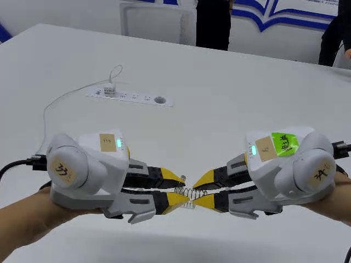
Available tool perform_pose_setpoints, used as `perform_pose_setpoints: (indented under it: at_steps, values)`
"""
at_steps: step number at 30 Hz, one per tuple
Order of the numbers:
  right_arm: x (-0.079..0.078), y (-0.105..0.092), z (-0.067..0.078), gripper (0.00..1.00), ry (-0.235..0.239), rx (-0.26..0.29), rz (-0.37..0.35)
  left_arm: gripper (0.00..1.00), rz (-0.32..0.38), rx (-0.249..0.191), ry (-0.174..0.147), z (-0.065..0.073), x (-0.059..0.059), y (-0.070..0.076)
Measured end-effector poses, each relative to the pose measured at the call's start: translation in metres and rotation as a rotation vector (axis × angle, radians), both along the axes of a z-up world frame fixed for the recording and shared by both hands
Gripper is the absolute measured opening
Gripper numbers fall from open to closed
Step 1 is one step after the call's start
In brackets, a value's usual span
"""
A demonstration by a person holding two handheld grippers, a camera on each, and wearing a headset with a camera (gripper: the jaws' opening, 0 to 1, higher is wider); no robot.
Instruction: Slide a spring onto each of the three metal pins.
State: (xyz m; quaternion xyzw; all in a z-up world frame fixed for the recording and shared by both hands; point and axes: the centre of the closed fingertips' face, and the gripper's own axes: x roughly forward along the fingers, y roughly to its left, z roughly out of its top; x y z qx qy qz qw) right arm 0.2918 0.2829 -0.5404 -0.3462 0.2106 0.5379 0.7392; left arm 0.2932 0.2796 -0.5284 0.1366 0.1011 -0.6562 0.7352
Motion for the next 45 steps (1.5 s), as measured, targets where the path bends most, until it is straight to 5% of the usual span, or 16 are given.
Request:
perform_pose_setpoints:
  at_steps: [7, 9, 23, 34, 45]
  values:
    - [-0.003, 0.000, -0.003, 0.10, -0.001, -0.016, 0.026, 0.12, -0.052, 0.059, -0.048, -0.007, -0.004, -0.003]
    - [-0.003, 0.000, -0.004, 0.10, -0.003, -0.018, 0.027, 0.12, -0.068, 0.080, -0.089, -0.009, -0.005, -0.003]
    - [-0.004, 0.003, -0.001, 0.10, -0.029, -0.023, 0.082, 0.10, -0.065, 0.092, -0.148, -0.008, -0.004, -0.001]
    - [-0.001, 0.001, -0.007, 0.17, -0.019, -0.022, 0.076, 0.10, -0.060, 0.077, -0.157, -0.002, -0.005, 0.001]
    - [0.000, -0.002, 0.000, 0.11, -0.024, 0.035, 0.050, 0.10, -0.046, 0.081, -0.162, -0.001, -0.005, 0.005]
